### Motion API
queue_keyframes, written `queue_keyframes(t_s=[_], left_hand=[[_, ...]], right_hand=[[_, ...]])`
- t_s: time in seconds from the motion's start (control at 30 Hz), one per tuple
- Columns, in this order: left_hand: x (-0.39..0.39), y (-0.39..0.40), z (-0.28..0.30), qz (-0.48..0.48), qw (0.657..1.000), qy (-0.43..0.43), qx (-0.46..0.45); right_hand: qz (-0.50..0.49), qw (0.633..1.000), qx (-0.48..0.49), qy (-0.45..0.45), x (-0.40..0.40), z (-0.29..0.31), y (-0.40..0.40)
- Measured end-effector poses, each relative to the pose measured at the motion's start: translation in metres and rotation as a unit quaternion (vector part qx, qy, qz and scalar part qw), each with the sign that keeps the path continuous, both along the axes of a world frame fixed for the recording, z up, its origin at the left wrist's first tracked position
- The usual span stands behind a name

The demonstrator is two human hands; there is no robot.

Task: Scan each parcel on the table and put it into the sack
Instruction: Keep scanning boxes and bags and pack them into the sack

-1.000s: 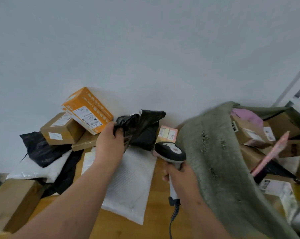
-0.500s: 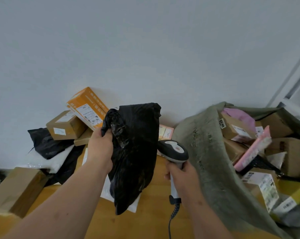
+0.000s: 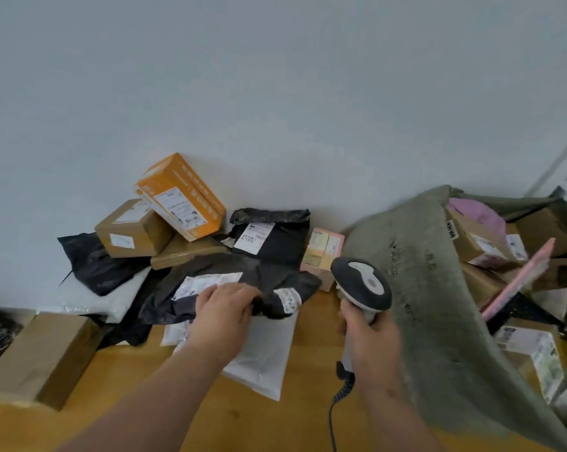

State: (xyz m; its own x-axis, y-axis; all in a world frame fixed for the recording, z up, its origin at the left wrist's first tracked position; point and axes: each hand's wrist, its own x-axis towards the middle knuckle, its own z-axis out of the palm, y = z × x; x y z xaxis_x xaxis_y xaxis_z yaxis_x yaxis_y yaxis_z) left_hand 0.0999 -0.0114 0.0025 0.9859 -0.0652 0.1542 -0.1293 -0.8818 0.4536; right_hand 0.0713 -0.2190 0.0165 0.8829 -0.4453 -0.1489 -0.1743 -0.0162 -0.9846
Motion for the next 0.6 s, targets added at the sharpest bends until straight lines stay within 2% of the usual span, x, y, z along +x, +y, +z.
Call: queue_keyframes(t_s=[0.1,0.17,0.2,0.27,0.33,0.4,0.47,0.53,0.57,0.6], left_hand=[[-0.013,0.002,-0.028,-0.064,0.974,0.176,0.128],[-0.017,0.006,-0.04,-0.093,0.944,0.28,0.149],[-0.018,0.01,-0.046,-0.082,0.939,0.307,0.131],[-0.02,0.018,-0.05,0.015,0.956,0.287,0.056],[-0.02,0.028,-0.052,0.194,0.954,0.224,-0.047],[-0.017,0.044,-0.059,0.365,0.895,0.19,-0.169],[-0.012,0.063,-0.072,0.466,0.805,0.203,-0.306],[-0.009,0.073,-0.079,0.513,0.702,0.218,-0.444],[-0.008,0.075,-0.079,0.515,0.666,0.224,-0.491],[-0.006,0.076,-0.08,0.51,0.648,0.224,-0.52]], right_hand=[[0.016,1.0,-0.007,0.021,0.002,-0.003,0.007],[0.042,0.998,-0.013,0.05,0.002,-0.009,0.014],[0.058,0.996,-0.016,0.059,0.003,-0.014,0.017],[0.079,0.994,-0.012,0.072,0.004,-0.023,0.026],[0.084,0.993,0.006,0.086,0.004,-0.03,0.034],[0.099,0.99,0.016,0.103,0.004,-0.035,0.041],[0.127,0.984,0.009,0.121,0.004,-0.04,0.047],[0.151,0.979,0.004,0.139,0.004,-0.045,0.052],[0.162,0.976,0.001,0.145,0.004,-0.047,0.055],[0.17,0.974,0.0,0.149,0.004,-0.049,0.057]])
